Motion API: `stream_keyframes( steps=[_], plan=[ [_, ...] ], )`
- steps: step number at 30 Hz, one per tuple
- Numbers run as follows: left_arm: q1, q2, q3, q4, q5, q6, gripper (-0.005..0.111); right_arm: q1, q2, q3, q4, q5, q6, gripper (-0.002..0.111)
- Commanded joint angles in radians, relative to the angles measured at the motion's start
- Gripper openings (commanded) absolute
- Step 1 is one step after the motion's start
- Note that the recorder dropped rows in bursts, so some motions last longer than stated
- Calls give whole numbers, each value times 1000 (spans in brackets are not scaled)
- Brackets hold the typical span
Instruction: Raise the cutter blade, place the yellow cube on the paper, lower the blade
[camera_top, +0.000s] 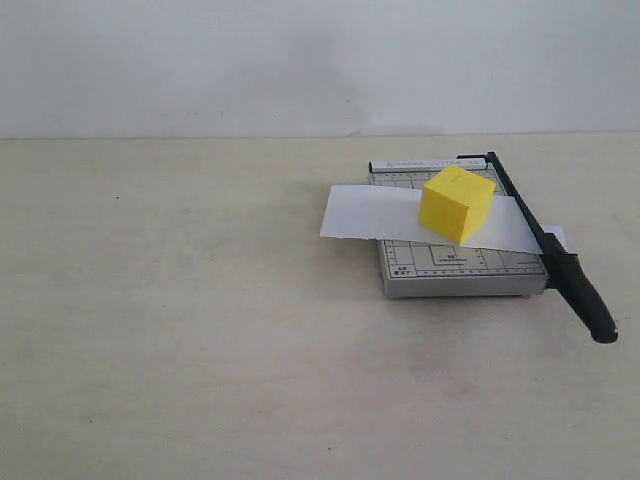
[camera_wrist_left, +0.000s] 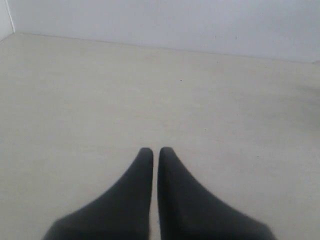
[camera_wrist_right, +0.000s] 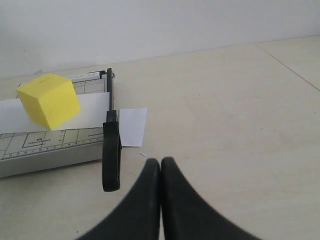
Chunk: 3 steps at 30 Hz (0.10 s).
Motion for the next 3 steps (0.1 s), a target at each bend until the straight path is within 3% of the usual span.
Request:
stream_keyframes(
  steps=[1, 3],
  plan=[
    [-5, -2, -1, 3, -11, 4, 4, -2, -5, 5, -4, -5, -6, 0],
    [-5, -2, -1, 3, -11, 4, 4, -2, -5, 5, -4, -5, -3, 0]
  ],
)
